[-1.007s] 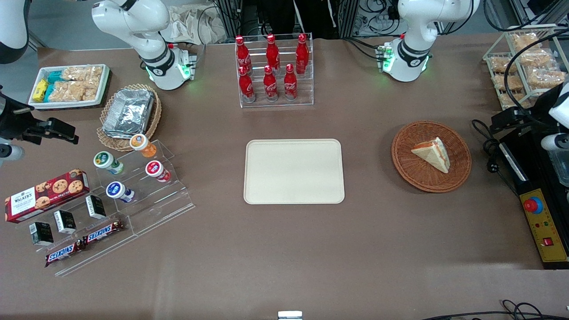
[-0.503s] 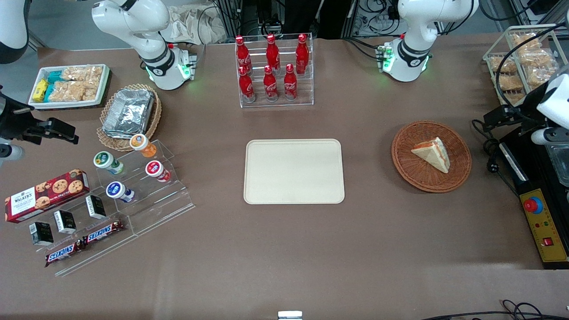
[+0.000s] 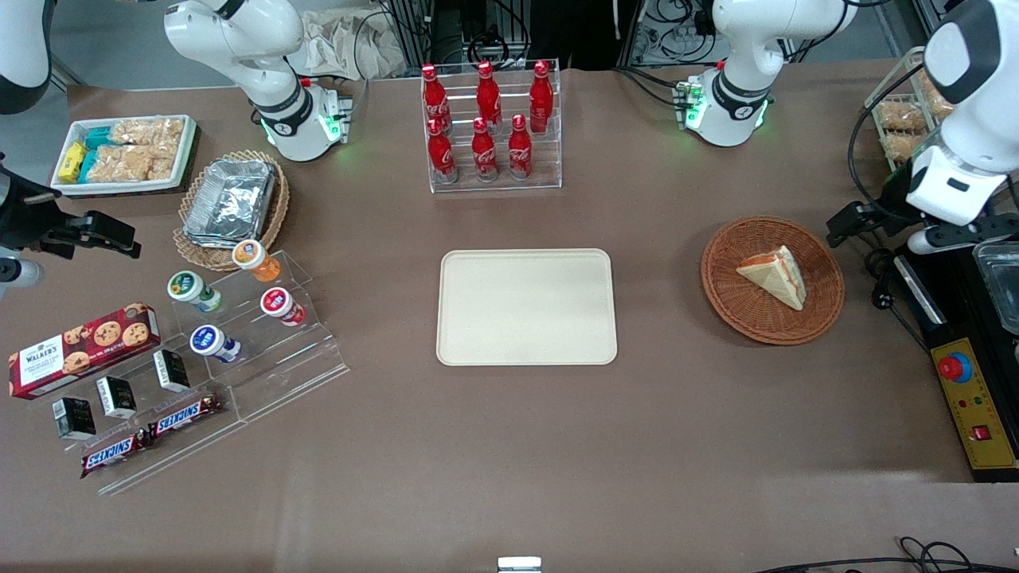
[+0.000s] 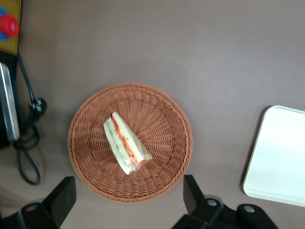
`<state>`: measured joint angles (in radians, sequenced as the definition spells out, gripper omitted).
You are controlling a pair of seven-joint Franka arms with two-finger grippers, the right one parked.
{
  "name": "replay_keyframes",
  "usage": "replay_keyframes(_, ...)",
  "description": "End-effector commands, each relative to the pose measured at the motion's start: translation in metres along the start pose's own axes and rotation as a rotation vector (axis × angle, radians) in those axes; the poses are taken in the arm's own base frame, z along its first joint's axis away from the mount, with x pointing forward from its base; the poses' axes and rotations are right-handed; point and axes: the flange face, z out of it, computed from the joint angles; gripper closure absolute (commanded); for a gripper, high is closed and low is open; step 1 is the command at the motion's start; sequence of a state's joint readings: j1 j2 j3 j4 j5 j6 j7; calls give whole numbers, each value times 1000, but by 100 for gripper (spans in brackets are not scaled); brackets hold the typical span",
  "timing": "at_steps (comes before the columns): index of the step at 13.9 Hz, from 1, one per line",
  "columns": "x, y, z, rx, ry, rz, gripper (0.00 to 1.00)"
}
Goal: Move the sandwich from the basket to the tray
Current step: 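Lower the open left gripper onto the wrapped sandwich in the basket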
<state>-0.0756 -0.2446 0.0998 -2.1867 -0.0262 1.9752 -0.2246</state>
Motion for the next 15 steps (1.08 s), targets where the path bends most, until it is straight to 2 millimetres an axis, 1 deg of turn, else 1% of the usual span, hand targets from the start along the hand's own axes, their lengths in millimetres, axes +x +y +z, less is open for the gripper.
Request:
replay_keyframes(1, -14, -9, 19, -8, -12, -95, 0)
replay_keyframes(2, -14, -15, 29, -10, -21, -143, 0)
replay_keyframes(6, -14, -20, 76, -52, -97, -294, 0)
replay_keyframes(8, -12, -38, 100, -87, -112, -375, 0)
replay_keyframes(10, -11, -40, 126, -103, -130, -412, 0)
replay_keyframes(12, -8, -51, 155, -145, -145, -503, 0)
replay_keyframes(13, -7, -52, 166, -168, -158, -539, 0)
replay_keyframes(15, -9, -56, 193, -153, -186, -565, 0)
